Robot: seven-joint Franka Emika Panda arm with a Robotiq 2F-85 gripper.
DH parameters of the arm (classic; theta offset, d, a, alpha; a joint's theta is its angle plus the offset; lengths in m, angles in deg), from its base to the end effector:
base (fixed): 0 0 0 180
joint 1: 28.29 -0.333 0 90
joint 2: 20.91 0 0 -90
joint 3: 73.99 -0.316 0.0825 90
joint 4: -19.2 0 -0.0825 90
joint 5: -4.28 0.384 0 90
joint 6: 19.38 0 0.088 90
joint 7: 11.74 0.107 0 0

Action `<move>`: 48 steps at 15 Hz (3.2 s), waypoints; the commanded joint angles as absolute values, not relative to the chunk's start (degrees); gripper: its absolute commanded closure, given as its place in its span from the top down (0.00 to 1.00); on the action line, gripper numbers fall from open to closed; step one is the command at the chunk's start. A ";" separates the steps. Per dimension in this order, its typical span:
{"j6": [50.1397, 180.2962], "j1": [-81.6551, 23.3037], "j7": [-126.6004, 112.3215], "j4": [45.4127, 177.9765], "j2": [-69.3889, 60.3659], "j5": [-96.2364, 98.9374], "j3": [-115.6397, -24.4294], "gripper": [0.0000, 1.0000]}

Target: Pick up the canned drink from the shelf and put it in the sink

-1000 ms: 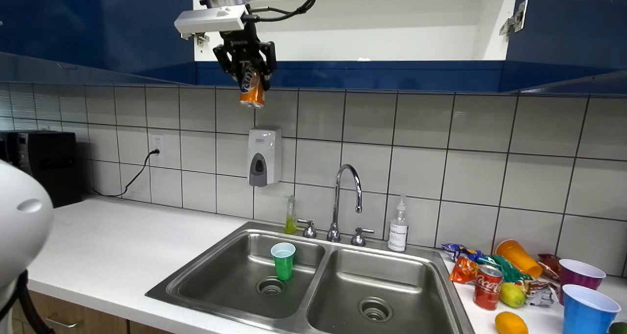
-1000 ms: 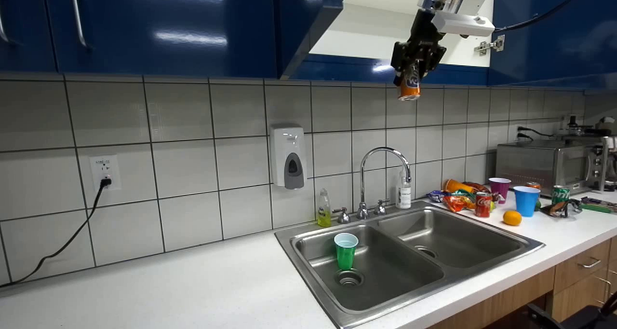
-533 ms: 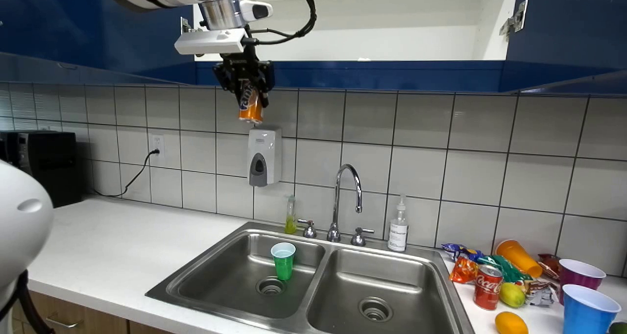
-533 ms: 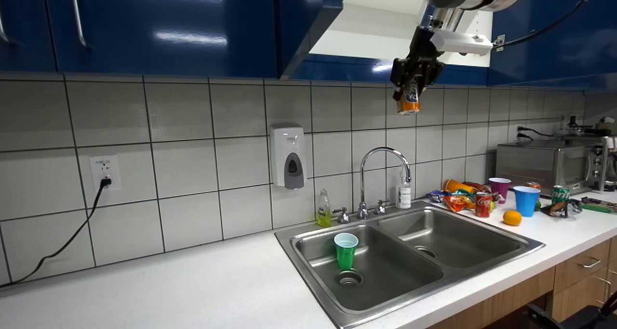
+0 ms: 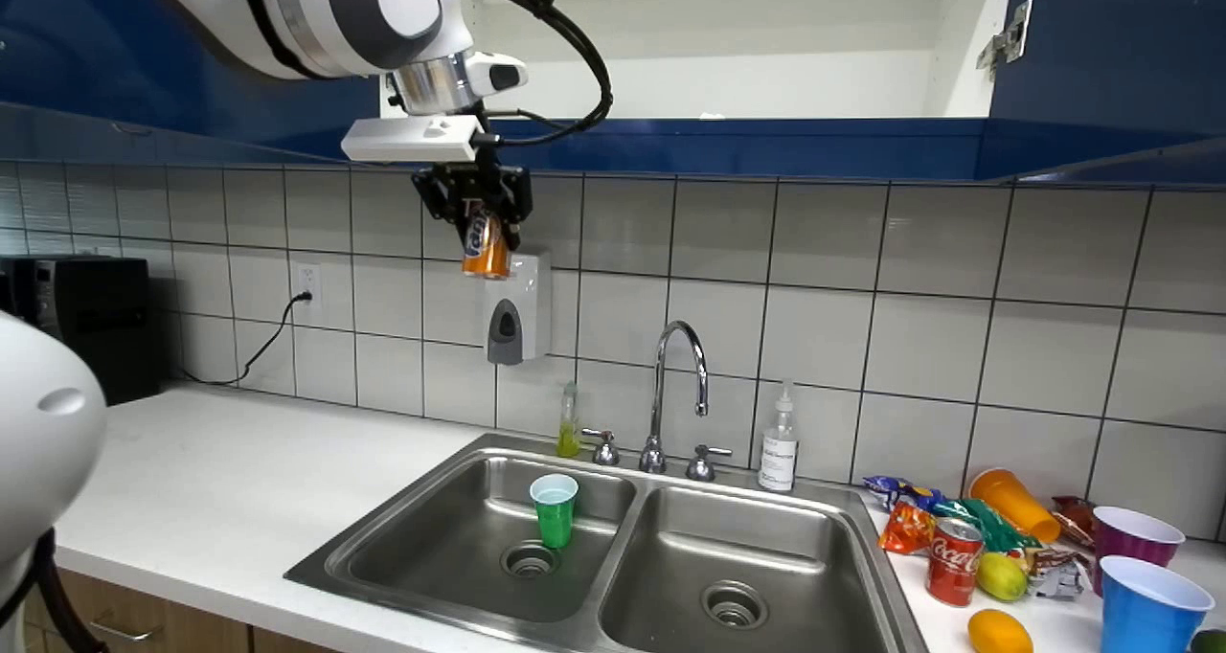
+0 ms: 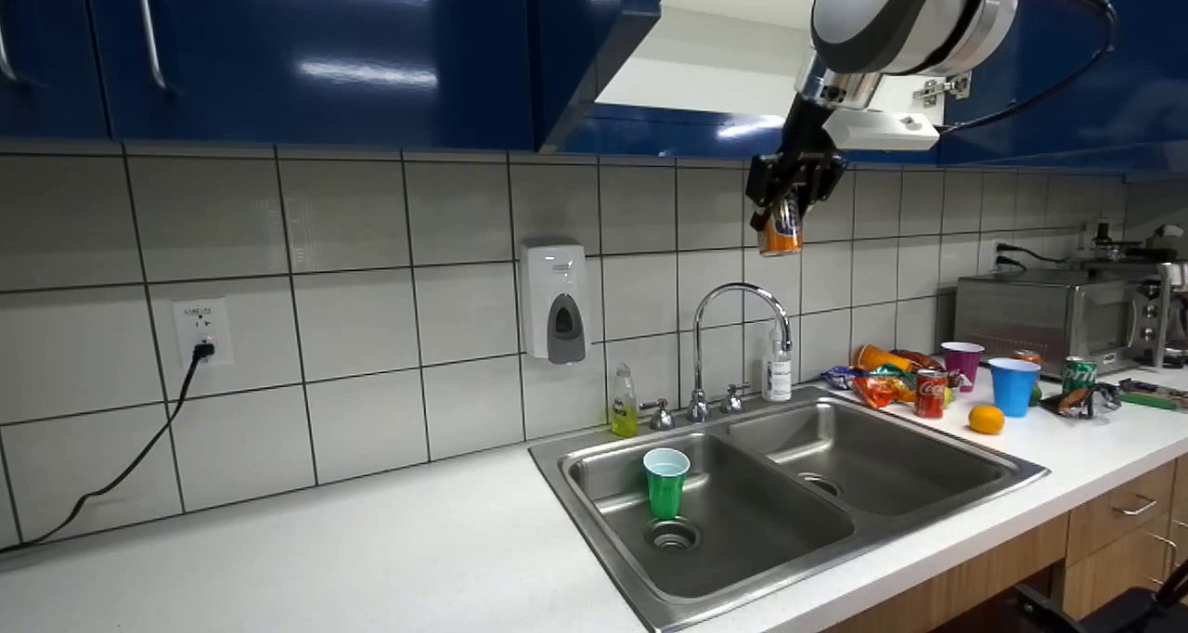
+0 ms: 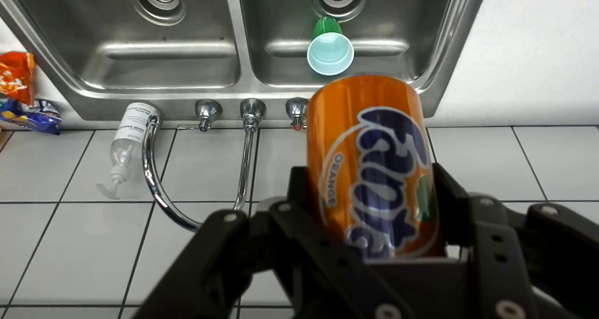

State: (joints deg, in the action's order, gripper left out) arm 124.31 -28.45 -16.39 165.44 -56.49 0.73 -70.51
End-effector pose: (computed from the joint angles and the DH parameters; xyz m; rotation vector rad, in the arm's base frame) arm 0.4032 -0.0256 0.5375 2.9621 0.0935 0.8745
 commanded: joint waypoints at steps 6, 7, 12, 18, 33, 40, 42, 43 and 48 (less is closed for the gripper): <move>136.05 -28.42 -19.02 172.12 -52.67 0.29 -70.34 0.38; 137.50 -28.49 -19.26 172.78 -51.70 0.31 -70.26 0.38; 143.76 -29.14 -20.68 174.45 -46.54 0.66 -69.72 0.38; 152.03 -30.09 -21.92 175.67 -40.14 1.14 -68.93 0.38; 169.26 -39.71 -20.92 175.42 -23.88 1.58 -60.95 0.38; 167.66 -38.28 -20.57 176.32 -23.94 1.19 -62.15 0.63; 167.66 -38.28 -20.57 176.32 -23.94 1.19 -62.15 0.63; 167.66 -38.28 -20.57 176.32 -23.94 1.19 -62.15 0.63; 167.66 -38.28 -20.57 176.32 -23.94 1.19 -62.15 0.63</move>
State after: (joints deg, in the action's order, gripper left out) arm 167.66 -38.28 -20.57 176.32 -23.94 1.19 -62.15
